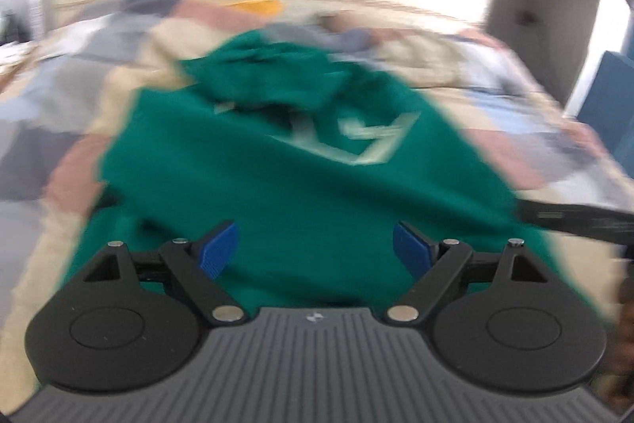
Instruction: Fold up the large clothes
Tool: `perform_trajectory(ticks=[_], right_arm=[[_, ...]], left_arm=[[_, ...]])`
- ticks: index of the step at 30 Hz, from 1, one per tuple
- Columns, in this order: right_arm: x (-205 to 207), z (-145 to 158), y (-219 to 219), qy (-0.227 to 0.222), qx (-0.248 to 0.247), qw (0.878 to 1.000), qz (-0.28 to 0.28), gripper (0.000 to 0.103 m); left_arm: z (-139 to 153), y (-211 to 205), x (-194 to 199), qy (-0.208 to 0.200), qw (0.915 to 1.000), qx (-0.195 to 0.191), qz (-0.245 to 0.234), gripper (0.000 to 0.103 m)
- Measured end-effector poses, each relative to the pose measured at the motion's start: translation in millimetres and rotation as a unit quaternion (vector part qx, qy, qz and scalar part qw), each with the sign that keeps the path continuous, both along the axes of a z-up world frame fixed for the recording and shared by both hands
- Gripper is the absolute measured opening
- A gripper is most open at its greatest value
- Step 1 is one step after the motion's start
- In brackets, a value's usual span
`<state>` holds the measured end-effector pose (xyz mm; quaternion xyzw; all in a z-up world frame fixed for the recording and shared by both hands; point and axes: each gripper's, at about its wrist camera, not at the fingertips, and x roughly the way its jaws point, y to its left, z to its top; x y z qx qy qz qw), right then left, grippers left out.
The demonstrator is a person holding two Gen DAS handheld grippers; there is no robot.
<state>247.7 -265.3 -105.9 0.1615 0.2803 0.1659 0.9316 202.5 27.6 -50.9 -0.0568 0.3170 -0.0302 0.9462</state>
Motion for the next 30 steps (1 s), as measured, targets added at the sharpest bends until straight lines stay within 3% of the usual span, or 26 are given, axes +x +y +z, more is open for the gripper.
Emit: perform_trajectory(ticks=[2,4,9,12,18,20,22,25,30], right_arm=[[-0.1,-0.2,6.7,0.001,-0.019,1.000,0.001,0.058],[1.3,-0.6,11.0,0.007,-0.029,1.000,-0.005,0.058],[8.3,-4.0,15.7,0.009,-0.038,0.999,-0.008,0.058],[15.6,-11.0,20.3,0.015,-0.051,0.999,-0.003,0.058],[26.8,-21.0,36.7,0.010,-0.084,0.996,0.015,0.057],[28.4,-22.5,39.8,0.011,-0.093,0.995,0.018,0.055],[28.7,-23.3,42.8,0.013,-0.099,0.995,0.025,0.041],[24.6,-20.2,49.9,-0.002,-0.110,0.993,0.037,0.031],[8.1,-5.0,73.1,-0.067,-0.141,0.984,0.087,0.025]], left_arm=[[-19.2,29.8,7.8,0.019,0.9988,-0.026,0.036,0.088],[-32.8,57.4,12.0,0.026,0.9939,-0.083,0.068,0.088],[-58.6,100.1,30.6,0.022,0.9732,-0.197,0.116,0.085],[-68.1,112.4,43.6,0.010,0.9642,-0.240,0.113,0.071],[-83.7,102.5,63.5,0.023,0.9682,-0.234,0.085,0.034],[-80.9,100.6,65.0,0.019,0.9681,-0.236,0.082,0.012],[-73.5,103.2,62.1,0.005,0.9673,-0.240,0.081,0.008],[-56.8,111.0,53.8,-0.025,0.9638,-0.250,0.090,0.006],[-34.6,131.1,38.5,-0.053,0.9583,-0.242,0.143,0.006]])
